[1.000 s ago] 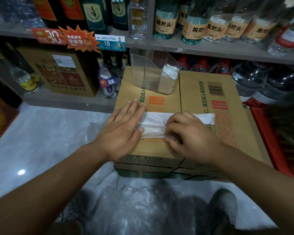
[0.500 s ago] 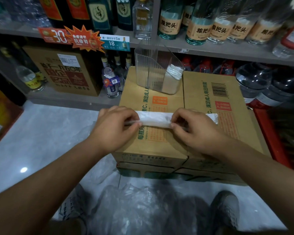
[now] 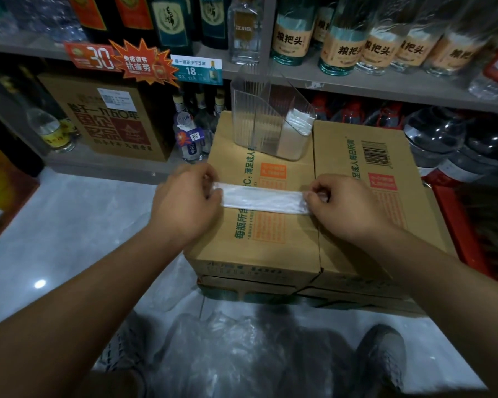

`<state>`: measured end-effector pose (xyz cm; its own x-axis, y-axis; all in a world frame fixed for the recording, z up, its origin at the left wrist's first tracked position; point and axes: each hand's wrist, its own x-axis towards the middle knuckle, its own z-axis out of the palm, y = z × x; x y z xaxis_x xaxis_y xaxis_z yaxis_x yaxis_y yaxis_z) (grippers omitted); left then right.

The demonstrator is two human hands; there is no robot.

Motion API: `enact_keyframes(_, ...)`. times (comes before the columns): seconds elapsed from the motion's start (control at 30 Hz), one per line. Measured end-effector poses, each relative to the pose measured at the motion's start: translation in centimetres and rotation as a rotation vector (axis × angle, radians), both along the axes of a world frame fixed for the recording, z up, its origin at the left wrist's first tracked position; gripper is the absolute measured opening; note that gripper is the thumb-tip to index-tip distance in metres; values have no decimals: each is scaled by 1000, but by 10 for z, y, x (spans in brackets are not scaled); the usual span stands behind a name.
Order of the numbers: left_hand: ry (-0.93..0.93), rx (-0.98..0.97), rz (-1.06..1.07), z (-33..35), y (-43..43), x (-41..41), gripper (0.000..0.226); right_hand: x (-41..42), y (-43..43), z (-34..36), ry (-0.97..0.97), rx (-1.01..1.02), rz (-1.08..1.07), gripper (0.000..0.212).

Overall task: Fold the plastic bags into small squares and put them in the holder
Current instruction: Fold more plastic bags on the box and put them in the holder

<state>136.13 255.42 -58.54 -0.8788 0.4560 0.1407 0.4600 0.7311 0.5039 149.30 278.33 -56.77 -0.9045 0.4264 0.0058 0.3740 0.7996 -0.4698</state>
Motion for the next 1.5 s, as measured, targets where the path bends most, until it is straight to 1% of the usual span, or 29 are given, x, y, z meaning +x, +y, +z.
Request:
enact_keyframes(0.03, 54, 32, -54, -1, 0, 0, 33, -1, -1, 2, -6, 12, 9, 11)
enact_keyframes(0.1, 125, 66, -244, 0, 1, 4, 50, -2, -2, 5, -13, 43, 35, 11)
enact_keyframes(0.17, 108, -28, -429, 1, 4, 9, 62, -3, -4, 9, -33, 102, 72, 12)
enact_keyframes(0.23, 61, -183, -537, -5, 6, 12, 68, -4, -5, 10, -64, 166, 97, 13)
enact_keyframes(0.3, 20, -330, -568, -12, 6, 14, 73, -7, -5, 9, -101, 193, 99, 14)
enact_keyframes(0.37, 19, -407, -571, -17, 4, 14, 76, -9, -6, 8, -119, 248, 76, 16)
enact_keyframes(0.43, 33, -436, -577, -18, 3, 15, 80, -8, -10, 6, -63, 335, 52, 28)
enact_keyframes(0.5, 47, -474, -582, -17, 3, 16, 84, -4, -24, 6, -42, 308, 149, 47)
enact_keyframes(0.57, 55, -505, -580, -17, 4, 18, 85, 1, -41, 2, -149, 241, 331, 68)
enact_keyframes(0.6, 57, -518, -578, -17, 4, 19, 86, 4, -47, -3, -229, 235, 394, 73)
enact_keyframes(0.67, 62, -533, -566, -16, 4, 20, 88, 10, -47, -13, -334, 261, 439, 80)
enact_keyframes(0.73, 65, -528, -549, -16, 3, 21, 90, 15, -37, -17, -356, 295, 420, 83)
enact_keyframes(0.93, 58, -532, -488, -17, -3, 25, 91, 26, -14, -17, -385, 315, 358, 76)
enact_keyframes(1.03, 46, -537, -477, -15, -4, 28, 93, 28, -15, -18, -365, 313, 357, 77)
enact_keyframes(1.13, 27, -529, -492, -14, -8, 32, 93, 27, -15, -16, -304, 257, 344, 74)
enact_keyframes(1.2, -10, -470, -509, -15, -16, 34, 92, 26, -15, -14, -271, 235, 343, 69)
enact_keyframes(1.33, -108, -243, -495, -17, -37, 38, 94, 27, -15, -10, -249, 279, 315, 64)
enact_keyframes(1.4, -125, -158, -488, -18, -46, 37, 92, 28, -21, -5, -179, 297, 302, 62)
enact_keyframes(1.5, -83, -67, -493, -16, -58, 35, 84, 29, -42, 6, -24, 224, 331, 58)
